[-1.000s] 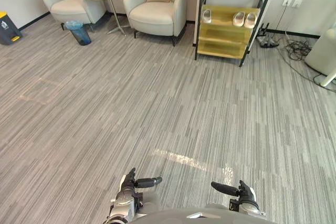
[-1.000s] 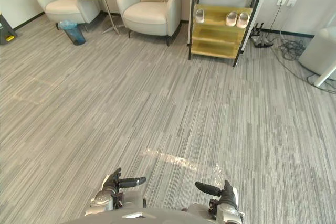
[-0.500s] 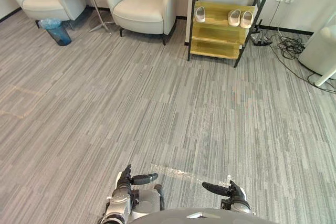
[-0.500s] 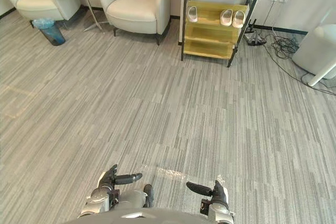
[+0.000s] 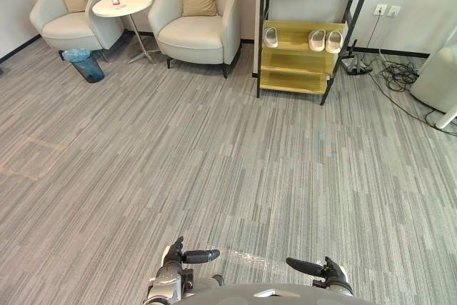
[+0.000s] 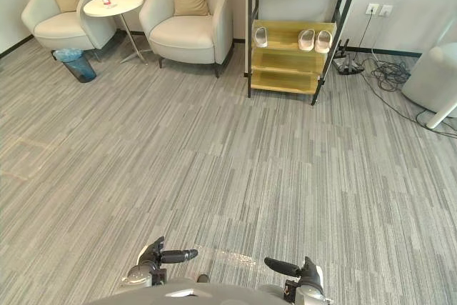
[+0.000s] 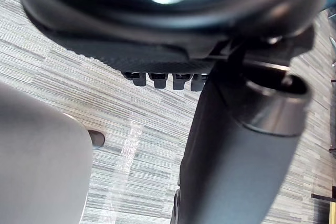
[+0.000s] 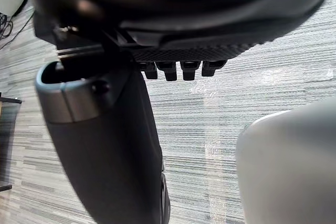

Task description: Pick up cushions and gather them together orderly.

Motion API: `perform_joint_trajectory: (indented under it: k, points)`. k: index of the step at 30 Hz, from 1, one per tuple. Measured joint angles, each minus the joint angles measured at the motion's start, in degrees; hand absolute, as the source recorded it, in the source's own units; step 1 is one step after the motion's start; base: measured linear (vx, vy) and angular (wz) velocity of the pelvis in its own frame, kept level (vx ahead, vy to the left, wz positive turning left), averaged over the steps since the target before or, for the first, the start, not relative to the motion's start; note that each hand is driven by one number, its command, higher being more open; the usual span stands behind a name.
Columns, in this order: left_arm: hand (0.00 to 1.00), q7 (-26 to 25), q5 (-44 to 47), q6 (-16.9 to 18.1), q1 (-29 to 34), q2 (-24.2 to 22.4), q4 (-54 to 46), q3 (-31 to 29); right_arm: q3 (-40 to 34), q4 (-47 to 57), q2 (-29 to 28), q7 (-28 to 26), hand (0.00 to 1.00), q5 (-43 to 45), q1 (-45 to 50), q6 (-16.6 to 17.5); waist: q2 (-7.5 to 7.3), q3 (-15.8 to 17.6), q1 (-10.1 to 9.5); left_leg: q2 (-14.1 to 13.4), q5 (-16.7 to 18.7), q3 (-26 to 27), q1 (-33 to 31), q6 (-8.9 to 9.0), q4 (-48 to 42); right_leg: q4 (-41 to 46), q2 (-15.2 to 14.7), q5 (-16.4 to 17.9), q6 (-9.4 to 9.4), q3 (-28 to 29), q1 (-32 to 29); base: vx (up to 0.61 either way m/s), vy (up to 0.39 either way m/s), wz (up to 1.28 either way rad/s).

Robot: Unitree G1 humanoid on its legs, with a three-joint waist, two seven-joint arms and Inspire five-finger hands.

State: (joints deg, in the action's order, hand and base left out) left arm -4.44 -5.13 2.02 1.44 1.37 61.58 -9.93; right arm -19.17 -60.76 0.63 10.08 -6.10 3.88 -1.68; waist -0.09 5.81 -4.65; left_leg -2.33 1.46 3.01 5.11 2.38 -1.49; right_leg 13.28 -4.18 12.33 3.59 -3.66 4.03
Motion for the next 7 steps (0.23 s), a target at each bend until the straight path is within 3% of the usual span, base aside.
perform_joint_trajectory:
  k: [7]
  points:
    - [1.0, 0.01, 0.14, 0.02, -0.38, 1.21, 0.48, 1.64, -0.13, -1.49, 0.18, 0.07, 1.0, 0.03, -0.41, -0.02, -0.85, -0.09, 0.02, 0.75, 0.04, -2.23, 0.55, -0.06, 0.06, -4.99, -0.32, -1.82, 0.3, -0.07, 3.24, 0.05, 0.01, 0.04]
